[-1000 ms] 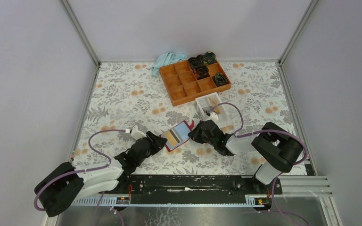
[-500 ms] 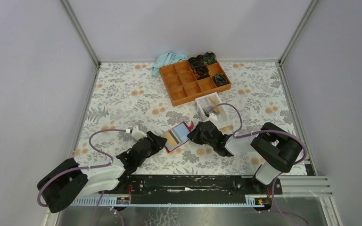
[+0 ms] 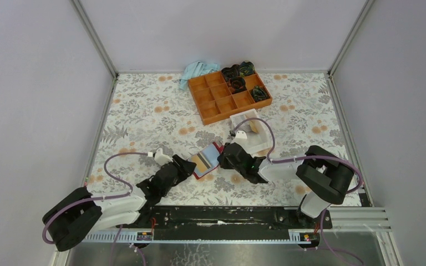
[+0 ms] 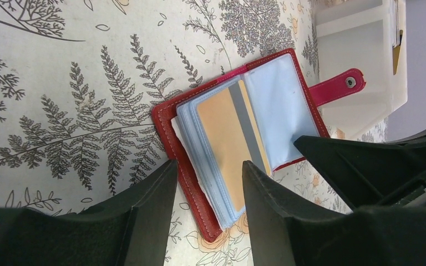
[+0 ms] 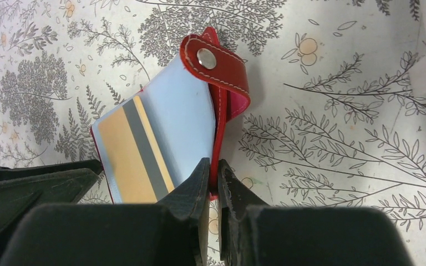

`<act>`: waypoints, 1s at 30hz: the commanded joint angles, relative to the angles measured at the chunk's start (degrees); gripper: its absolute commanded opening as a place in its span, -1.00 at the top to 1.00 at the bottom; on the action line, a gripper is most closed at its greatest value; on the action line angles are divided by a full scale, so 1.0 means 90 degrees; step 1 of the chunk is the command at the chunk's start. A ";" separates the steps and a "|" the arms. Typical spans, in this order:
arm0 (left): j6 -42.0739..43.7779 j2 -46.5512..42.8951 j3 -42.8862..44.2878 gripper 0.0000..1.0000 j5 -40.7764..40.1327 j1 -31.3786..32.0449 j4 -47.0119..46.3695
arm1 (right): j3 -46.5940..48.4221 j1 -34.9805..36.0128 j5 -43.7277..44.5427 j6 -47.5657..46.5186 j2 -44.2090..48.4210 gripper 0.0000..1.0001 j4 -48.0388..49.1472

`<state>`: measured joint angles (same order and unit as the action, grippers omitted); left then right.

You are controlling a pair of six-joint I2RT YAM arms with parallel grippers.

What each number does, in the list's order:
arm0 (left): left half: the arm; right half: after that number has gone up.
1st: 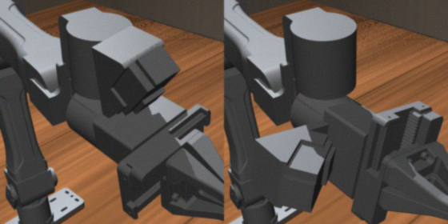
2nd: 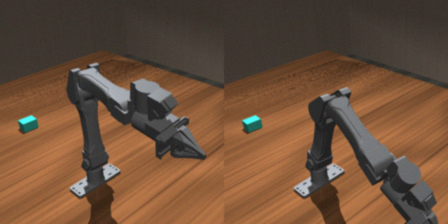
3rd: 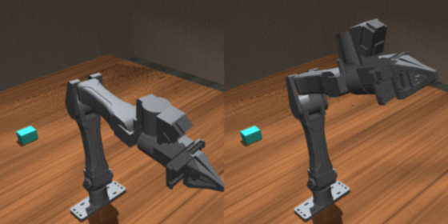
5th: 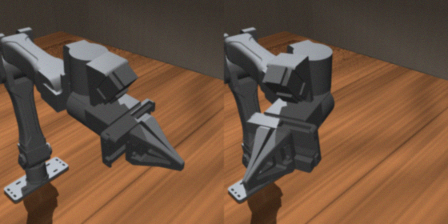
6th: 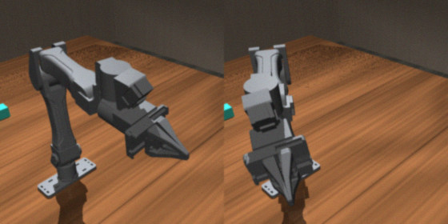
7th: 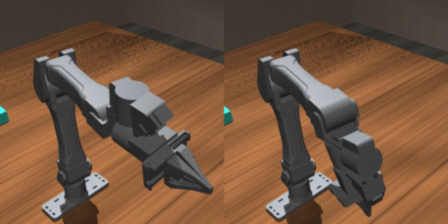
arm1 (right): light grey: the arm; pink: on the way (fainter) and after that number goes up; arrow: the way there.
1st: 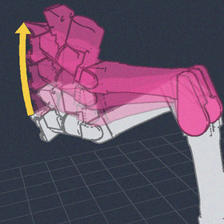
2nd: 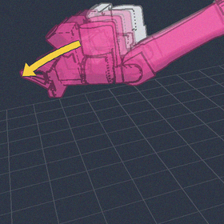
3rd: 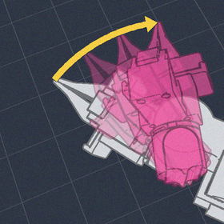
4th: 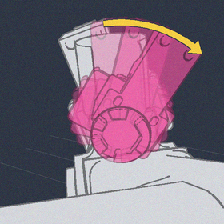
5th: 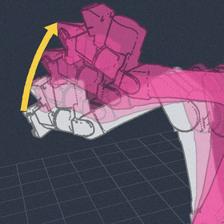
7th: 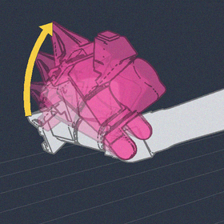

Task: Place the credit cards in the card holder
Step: Close the card holder at the center of the board.

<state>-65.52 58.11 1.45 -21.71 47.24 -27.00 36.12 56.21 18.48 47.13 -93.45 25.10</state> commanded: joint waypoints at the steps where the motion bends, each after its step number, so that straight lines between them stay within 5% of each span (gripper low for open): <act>1: 0.0142 -0.0177 0.0158 -0.07 -0.0125 0.0174 -0.0177 | 0.0304 0.0284 0.0087 -0.0244 0.0099 0.91 -0.0193; 26: 0.0475 0.0340 0.0667 -0.08 -0.0430 0.0711 -0.1140 | -0.0060 0.0430 0.0071 0.0169 0.0134 0.91 0.0026; 30: 0.0552 -0.0127 0.0676 -0.07 -0.0591 0.0767 -0.0575 | -0.0229 0.0416 0.0248 0.0240 0.0302 0.91 0.0043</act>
<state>-62.22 60.49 6.33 -24.82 53.36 -32.86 35.38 59.68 18.83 47.88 -93.32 24.36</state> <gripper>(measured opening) 0.537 0.120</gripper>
